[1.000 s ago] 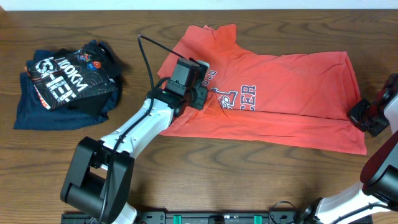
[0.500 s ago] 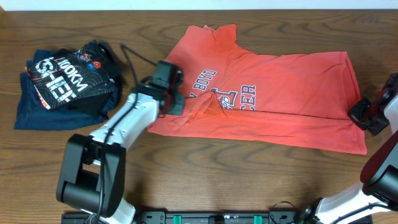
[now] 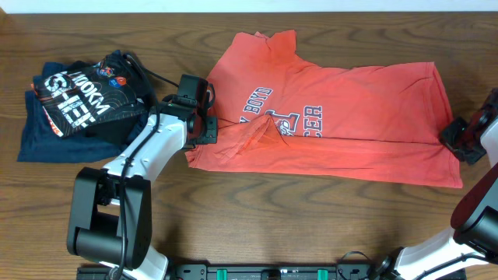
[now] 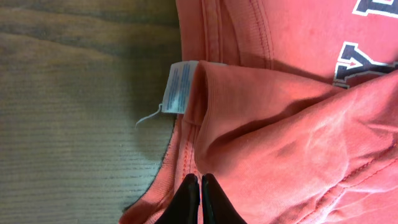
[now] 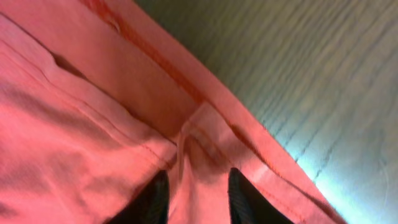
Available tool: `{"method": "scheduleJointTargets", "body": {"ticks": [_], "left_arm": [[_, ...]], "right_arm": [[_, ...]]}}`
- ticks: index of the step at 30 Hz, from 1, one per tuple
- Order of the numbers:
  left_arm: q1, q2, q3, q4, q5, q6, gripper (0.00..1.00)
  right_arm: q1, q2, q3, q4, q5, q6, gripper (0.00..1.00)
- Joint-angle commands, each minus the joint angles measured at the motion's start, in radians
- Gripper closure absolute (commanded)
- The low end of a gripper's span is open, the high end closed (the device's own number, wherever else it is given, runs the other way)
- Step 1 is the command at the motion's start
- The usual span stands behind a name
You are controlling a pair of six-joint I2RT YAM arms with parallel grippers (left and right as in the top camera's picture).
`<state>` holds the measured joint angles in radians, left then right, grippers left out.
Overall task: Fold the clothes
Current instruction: 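Drag the pinched center fabric leftward with the left gripper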
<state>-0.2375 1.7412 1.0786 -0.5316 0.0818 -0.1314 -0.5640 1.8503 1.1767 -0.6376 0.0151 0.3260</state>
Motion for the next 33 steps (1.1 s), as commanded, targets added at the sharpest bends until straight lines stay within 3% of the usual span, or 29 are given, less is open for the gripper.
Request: {"method": "scheduleJointTargets", "body": {"ticks": [1, 9, 20, 28, 30, 33], "left_arm": [[0.001, 0.011, 0.005, -0.021, -0.007, -0.01, 0.94], [0.001, 0.021, -0.03, -0.021, 0.039, -0.013, 0.94], [0.001, 0.08, -0.046, -0.019, 0.092, -0.013, 0.94], [0.001, 0.085, -0.046, -0.188, 0.092, -0.013, 0.94], [0.001, 0.085, -0.046, -0.242, 0.094, -0.034, 0.94], [0.001, 0.084, -0.046, -0.323, 0.094, -0.055, 0.94]], "right_arm": [[0.014, 0.009, -0.001, -0.042, 0.003, -0.016, 0.66], [0.016, 0.009, -0.005, -0.17, 0.003, -0.013, 0.67], [0.016, 0.009, -0.187, -0.026, 0.002, -0.047, 0.71], [0.014, 0.008, -0.244, -0.072, 0.015, -0.054, 0.72], [0.011, 0.008, -0.244, -0.106, 0.035, -0.052, 0.79], [-0.004, 0.006, -0.244, -0.146, 0.077, -0.033, 0.81]]}}
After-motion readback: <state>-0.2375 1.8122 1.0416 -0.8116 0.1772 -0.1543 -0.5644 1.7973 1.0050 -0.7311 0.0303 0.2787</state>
